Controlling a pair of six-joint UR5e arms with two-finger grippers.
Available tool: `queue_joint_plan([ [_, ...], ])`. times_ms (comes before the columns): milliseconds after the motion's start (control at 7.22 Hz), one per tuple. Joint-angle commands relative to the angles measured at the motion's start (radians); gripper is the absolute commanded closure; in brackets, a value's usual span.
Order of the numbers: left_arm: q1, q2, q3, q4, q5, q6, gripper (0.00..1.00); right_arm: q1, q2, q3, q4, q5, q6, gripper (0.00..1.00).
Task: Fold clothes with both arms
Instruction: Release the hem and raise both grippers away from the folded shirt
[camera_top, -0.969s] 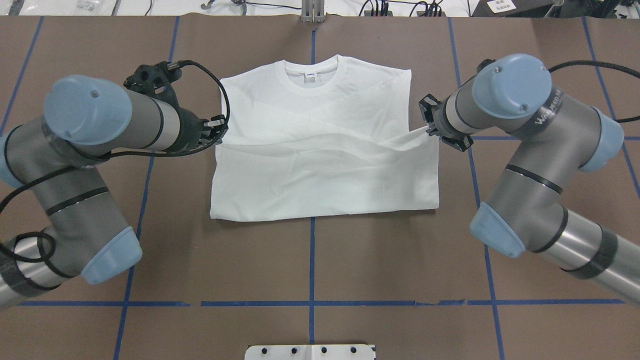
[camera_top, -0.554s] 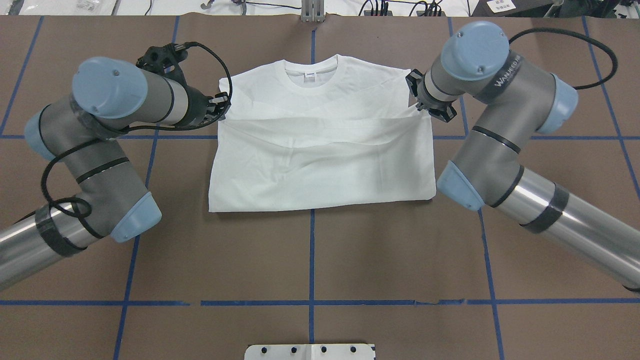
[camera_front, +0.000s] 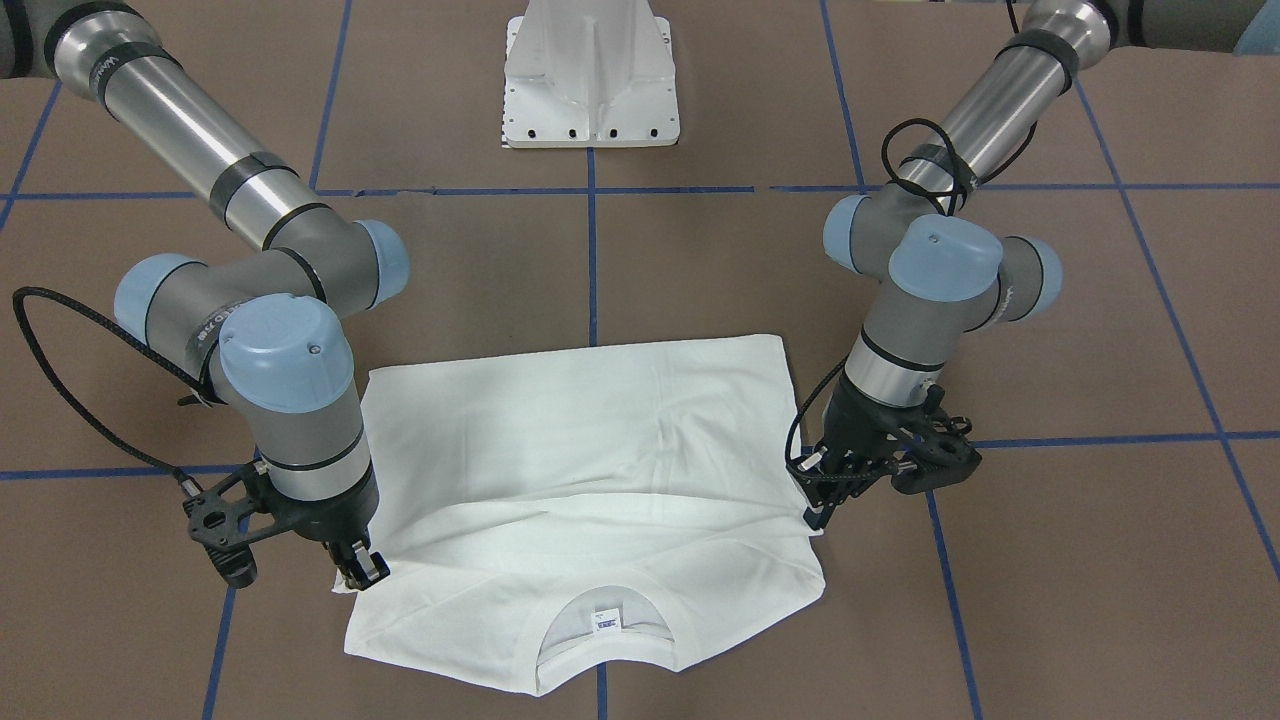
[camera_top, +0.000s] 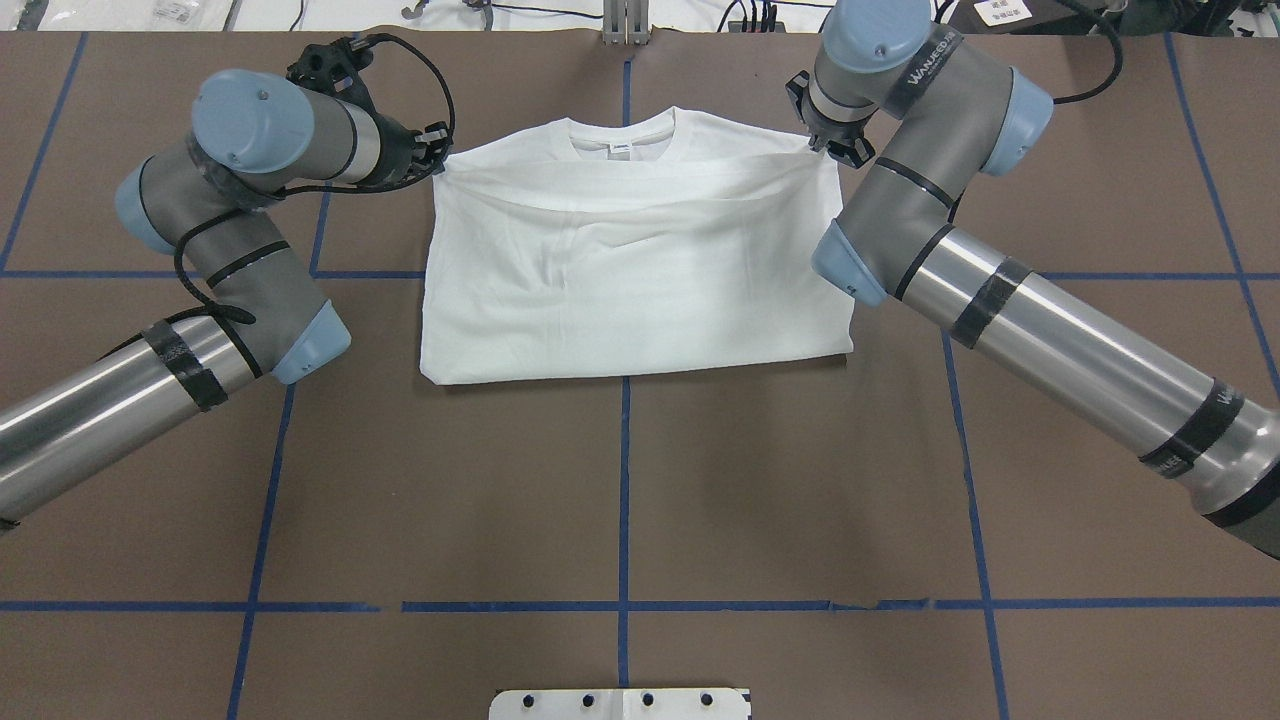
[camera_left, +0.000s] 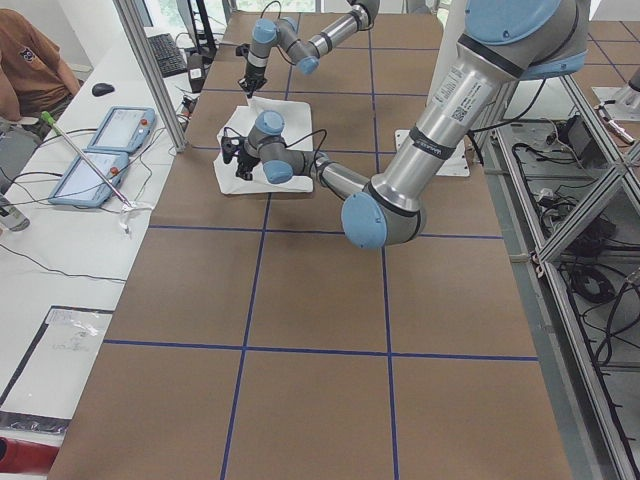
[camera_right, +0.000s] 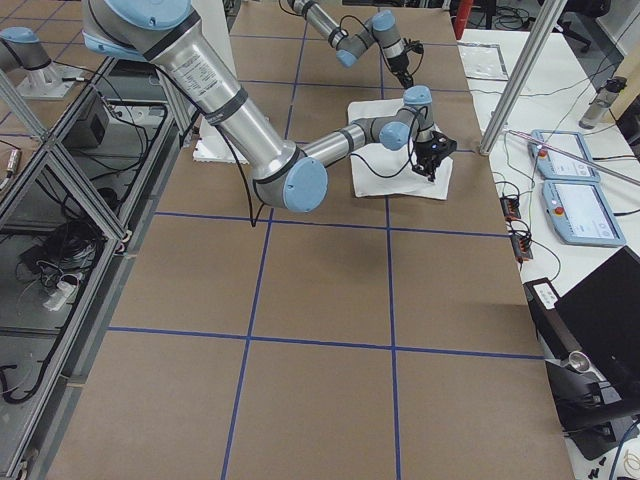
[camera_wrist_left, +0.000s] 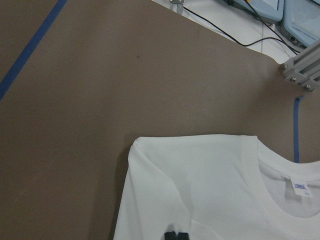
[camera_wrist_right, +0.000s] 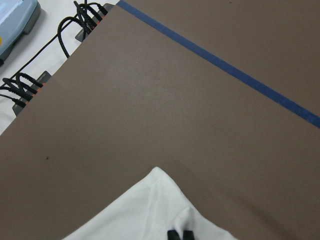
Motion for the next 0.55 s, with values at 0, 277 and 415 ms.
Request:
queue_joint_plan([
  [0, -0.013, -0.009, 0.042, -0.026, 0.001, 0.013, 1.00, 0.012, 0.026, -0.058, 0.007, 0.000, -0.001, 1.00],
  [277, -0.013, -0.033, 0.068, -0.029, 0.001, 0.013, 1.00, 0.006, 0.031, -0.078, 0.033, 0.000, -0.001, 1.00],
  [415, -0.013, -0.033, 0.068, -0.029, 0.001, 0.013, 1.00, 0.006, 0.036, -0.078, 0.033, 0.000, -0.001, 0.86],
])
